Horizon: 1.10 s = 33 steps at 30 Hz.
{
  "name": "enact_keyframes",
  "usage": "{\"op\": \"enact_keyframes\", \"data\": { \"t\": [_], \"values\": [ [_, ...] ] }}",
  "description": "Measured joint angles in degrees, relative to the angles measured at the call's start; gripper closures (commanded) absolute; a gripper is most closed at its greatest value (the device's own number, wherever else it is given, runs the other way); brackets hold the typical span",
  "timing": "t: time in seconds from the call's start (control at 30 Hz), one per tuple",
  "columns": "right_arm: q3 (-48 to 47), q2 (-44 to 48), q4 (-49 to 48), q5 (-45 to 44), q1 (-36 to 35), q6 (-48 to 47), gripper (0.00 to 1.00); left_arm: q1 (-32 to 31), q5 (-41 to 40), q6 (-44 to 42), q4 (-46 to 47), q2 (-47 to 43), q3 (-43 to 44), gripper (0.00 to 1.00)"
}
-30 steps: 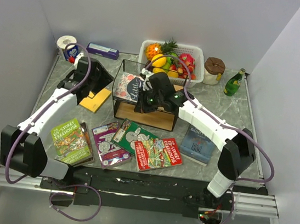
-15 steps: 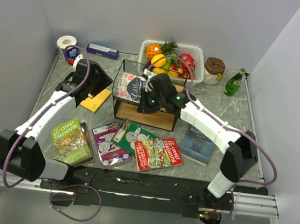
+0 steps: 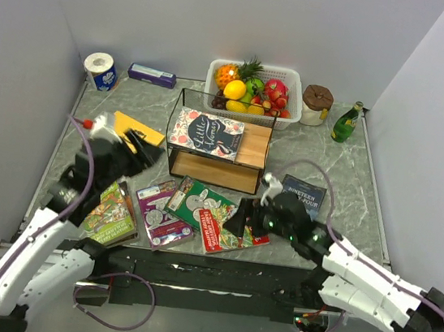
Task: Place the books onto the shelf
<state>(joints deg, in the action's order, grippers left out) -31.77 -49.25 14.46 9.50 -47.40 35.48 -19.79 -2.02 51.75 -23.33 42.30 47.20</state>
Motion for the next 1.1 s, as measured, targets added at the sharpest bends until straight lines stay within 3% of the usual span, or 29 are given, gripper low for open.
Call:
{"op": "enact_keyframes", "data": {
  "t": [0.13, 0.3, 0.37, 0.4, 0.6, 0.73, 0.97, 1.07, 1.1],
  "values": [
    [12.3, 7.5, -4.6, 2.5, -0.4, 8.2, 0.01, -7.8, 4.1, 2.5, 1.8, -4.2, -8.9, 0.24],
    [15.5, 13.2, -5.0, 1.7, -0.7, 14.3, 0.01, -16.1, 5.9, 7.3, 2.3, -2.8, -17.9, 0.18],
    [16.2, 13.8, -6.3, 1.5, -0.7, 16.3, 0.01, -19.6, 6.3, 9.2, 3.4, -0.3, -19.2, 0.13],
    [16.5, 13.9, -6.5, 1.4, -0.7, 17.2, 0.01, -21.9, 6.2, 10.6, 4.3, 1.5, -19.8, 0.01],
    [20.0, 16.4, -7.0, -0.5, -0.7, 21.1, 0.01, -35.1, 4.3, 18.7, 11.0, 9.0, -21.2, 0.04],
    [19.7, 18.2, -6.7, -2.1, -0.7, 21.4, 0.01, -40.5, 2.0, 23.9, 16.6, 14.3, -22.7, 0.02],
    [18.5, 22.1, -4.0, -4.2, -0.7, 20.4, 0.01, -42.7, -4.7, 30.9, 22.1, 17.4, -25.9, 0.02],
    [18.1, 25.6, -2.3, -4.7, -0.7, 20.2, 0.01, -42.8, -5.8, 31.6, 26.0, 20.4, -26.1, 0.07],
    [18.0, 26.6, -1.7, -5.0, -0.7, 20.1, 0.01, -42.8, -5.8, 31.6, 27.9, 21.9, -26.1, 0.14]
  ]
}}
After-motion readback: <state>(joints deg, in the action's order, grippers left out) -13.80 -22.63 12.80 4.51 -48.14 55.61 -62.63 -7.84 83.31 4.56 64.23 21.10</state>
